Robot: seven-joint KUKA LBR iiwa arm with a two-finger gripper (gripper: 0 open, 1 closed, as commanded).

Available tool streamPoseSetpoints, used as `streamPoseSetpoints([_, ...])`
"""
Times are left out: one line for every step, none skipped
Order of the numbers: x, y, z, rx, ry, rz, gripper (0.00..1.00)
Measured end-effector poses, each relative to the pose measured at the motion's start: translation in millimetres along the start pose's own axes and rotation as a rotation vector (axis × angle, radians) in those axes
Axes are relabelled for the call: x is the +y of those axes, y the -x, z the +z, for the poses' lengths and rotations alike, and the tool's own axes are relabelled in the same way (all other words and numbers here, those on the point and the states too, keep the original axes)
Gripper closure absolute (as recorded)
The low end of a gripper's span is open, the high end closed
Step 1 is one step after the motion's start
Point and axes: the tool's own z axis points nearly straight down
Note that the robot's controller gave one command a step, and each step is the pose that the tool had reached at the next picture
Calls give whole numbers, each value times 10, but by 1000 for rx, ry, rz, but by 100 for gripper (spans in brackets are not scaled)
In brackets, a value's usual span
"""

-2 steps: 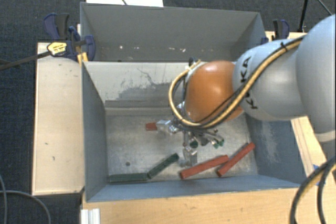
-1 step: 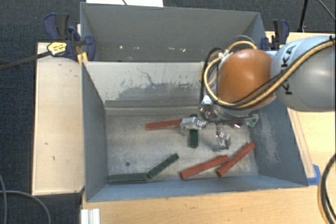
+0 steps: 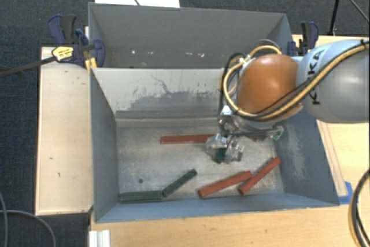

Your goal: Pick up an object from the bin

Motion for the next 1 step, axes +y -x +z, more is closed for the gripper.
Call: streamPoseSetpoints([-1,9,-25,-1,-1,10,100])
